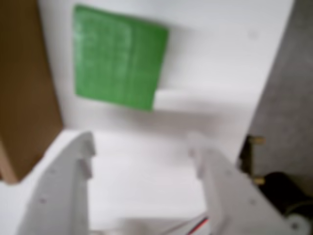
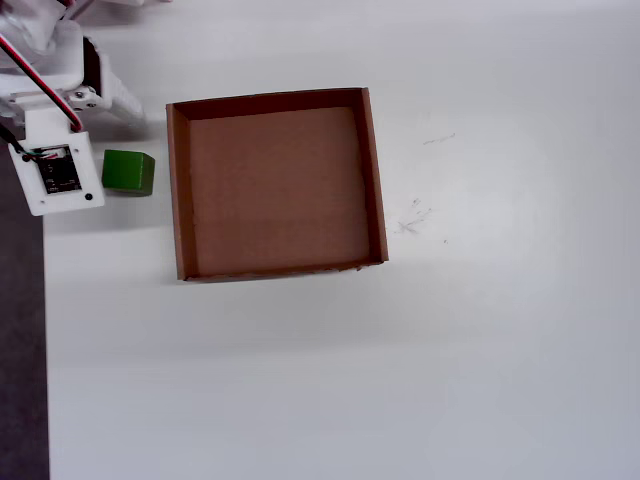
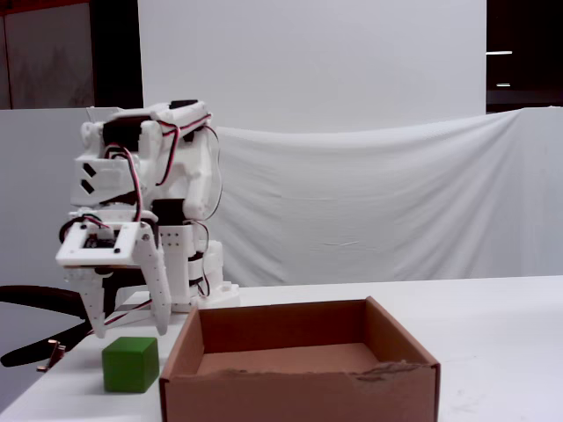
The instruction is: Grasp a green cube and put it in a box.
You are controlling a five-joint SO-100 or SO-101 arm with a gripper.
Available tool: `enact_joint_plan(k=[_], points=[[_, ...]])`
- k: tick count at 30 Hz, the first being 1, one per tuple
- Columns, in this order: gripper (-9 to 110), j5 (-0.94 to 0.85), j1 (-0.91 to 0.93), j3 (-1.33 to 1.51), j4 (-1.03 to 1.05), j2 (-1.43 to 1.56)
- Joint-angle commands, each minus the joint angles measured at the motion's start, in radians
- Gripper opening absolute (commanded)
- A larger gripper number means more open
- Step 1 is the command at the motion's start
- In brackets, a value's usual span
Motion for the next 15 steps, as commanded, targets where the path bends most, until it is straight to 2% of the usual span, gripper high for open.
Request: enact_joint_plan(k=[1,15], points=[[25,-0.005,-0.014,-0.080,-0.021,-0.060],[25,0.003,-0.057,-0.120,-0.077,-0.121]])
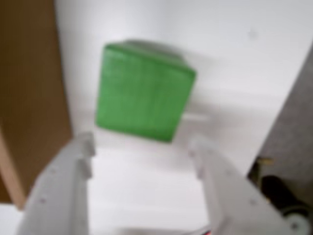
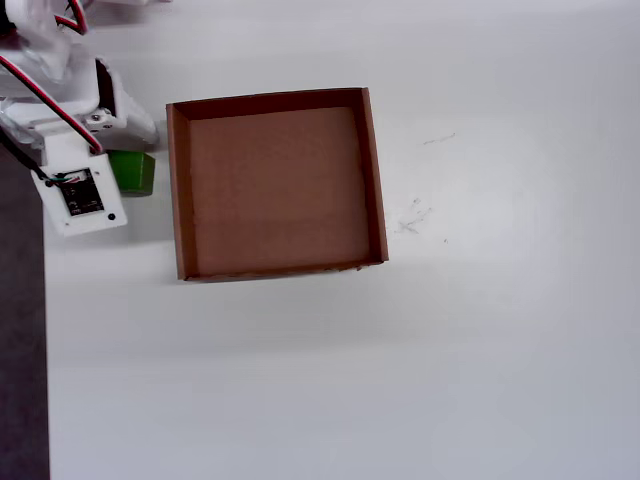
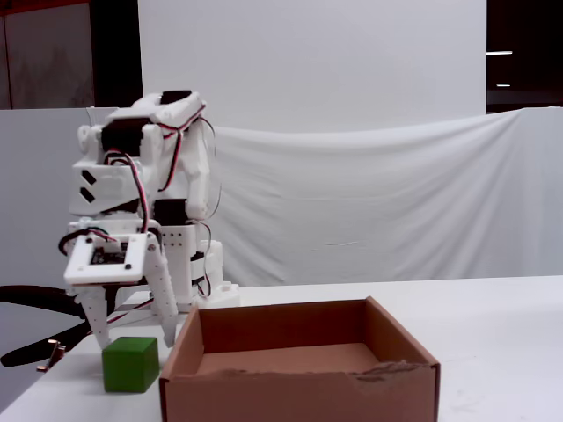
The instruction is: Grasp a green cube and put it in a box.
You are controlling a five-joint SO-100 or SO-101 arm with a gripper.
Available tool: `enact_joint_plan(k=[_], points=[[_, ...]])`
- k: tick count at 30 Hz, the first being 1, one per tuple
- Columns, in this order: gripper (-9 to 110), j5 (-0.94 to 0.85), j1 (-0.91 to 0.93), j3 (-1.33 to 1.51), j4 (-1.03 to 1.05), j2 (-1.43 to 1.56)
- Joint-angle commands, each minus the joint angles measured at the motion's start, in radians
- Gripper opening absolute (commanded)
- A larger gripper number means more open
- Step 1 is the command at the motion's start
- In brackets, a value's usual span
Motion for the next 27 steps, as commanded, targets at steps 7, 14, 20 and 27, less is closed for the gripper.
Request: enact_joint_plan(k=[7,14,20,27], points=[[25,0.003,0.006,-0.114,-0.086,-0.048],[25,0.003,0.011,-0.112,-0.130,-0.060],[25,-0.006,0.017,-0.098,-0.147,-0.080],[23,-0.008,0.011,-0.089,-0.147,-0.075]])
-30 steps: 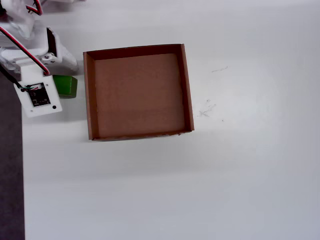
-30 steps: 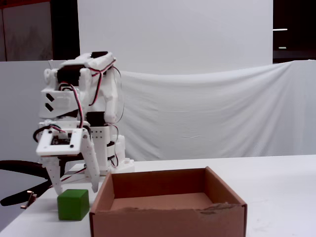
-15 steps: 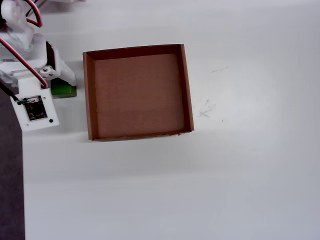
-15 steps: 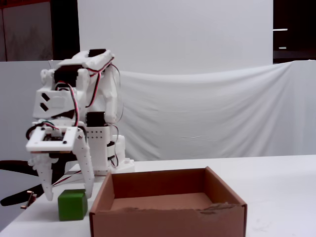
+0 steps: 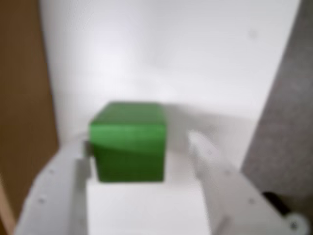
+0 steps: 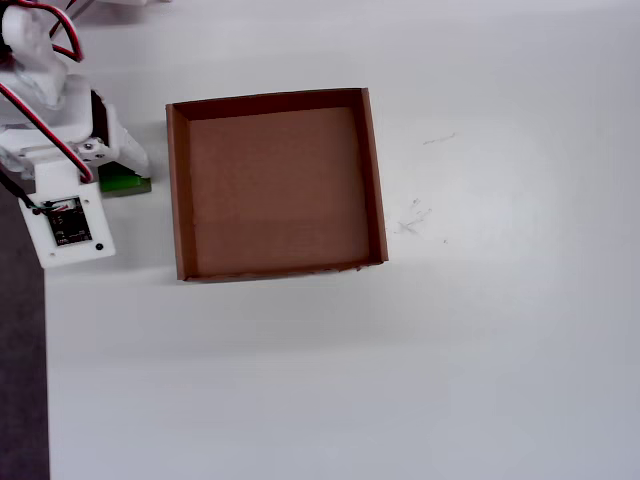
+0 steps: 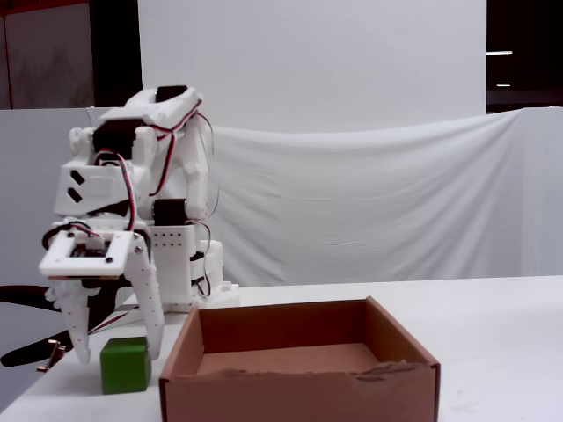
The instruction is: Grasp a green cube and put it in a box.
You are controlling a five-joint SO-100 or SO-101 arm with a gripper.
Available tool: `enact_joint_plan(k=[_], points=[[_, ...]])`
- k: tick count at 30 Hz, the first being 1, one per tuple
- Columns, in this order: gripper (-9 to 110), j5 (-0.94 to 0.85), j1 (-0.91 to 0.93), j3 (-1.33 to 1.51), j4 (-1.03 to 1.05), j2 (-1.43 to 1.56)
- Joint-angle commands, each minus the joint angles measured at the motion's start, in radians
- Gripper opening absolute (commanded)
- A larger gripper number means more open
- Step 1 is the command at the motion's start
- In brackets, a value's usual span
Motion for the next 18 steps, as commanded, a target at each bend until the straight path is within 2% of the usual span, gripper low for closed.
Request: enact_joint_plan(k=[1,18], points=[[23,-0.008,0.000,-0.021,-0.012,0.011],[20,-0.011,0.015,0.020,-0.011,0.046]])
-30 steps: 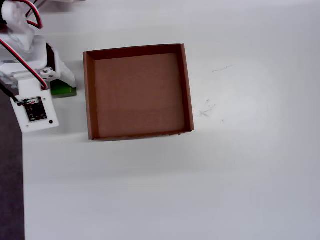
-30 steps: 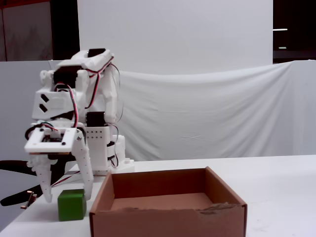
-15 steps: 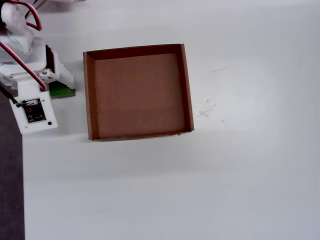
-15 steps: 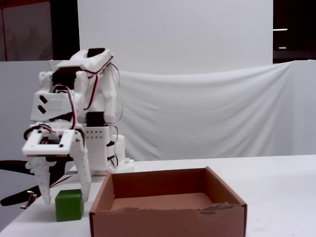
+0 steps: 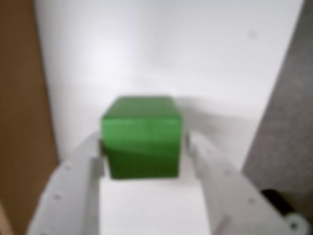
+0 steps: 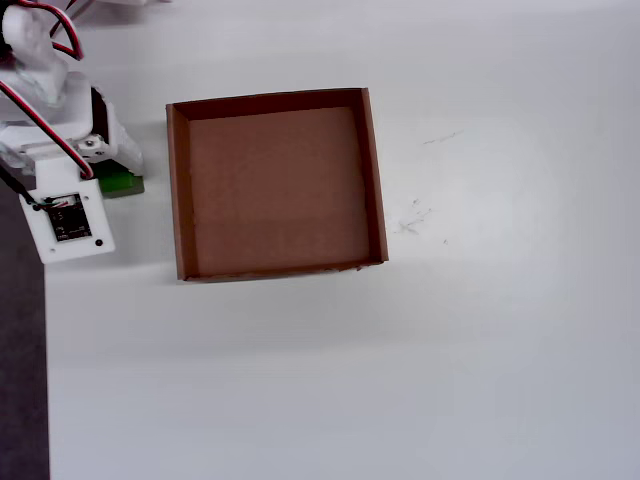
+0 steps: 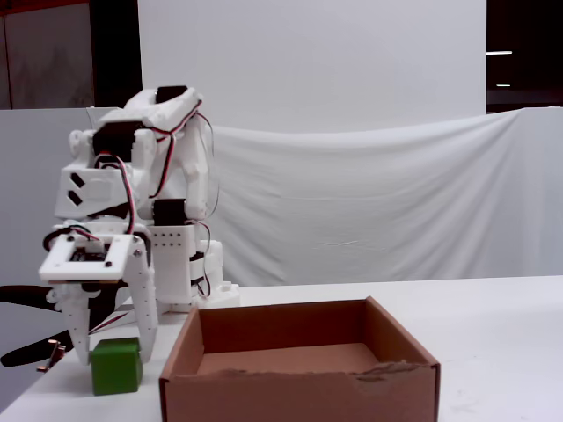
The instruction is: Grasp a green cube and put it in a box.
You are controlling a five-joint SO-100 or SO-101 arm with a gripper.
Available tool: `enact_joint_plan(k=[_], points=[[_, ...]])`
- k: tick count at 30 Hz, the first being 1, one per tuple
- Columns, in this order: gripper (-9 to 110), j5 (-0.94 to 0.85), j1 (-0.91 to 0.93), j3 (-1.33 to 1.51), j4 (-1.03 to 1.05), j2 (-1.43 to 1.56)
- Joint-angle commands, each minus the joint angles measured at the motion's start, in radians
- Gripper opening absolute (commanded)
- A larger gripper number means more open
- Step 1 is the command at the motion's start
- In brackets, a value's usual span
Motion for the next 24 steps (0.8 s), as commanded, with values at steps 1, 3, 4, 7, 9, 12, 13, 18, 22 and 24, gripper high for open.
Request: enact_joint_plan(k=[1,3,4,7,9,12,13,18,22,24], points=[[20,-0.011,0.005,0.002,-0.011,0.044],[20,-0.011,0.005,0.009,-0.009,0.051],[20,-0.011,0.005,0.011,-0.008,0.055],[19,-0.011,0.003,0.018,-0.006,0.063],[18,-0.011,0.003,0.023,-0.006,0.067],[17,-0.011,0.006,0.032,-0.005,0.075],[16,-0.011,0.006,0.034,-0.005,0.077],[13,-0.011,0.009,0.034,-0.005,0.080],[13,-0.011,0.009,0.029,0.000,0.084],[13,-0.011,0.009,0.012,0.029,0.094]])
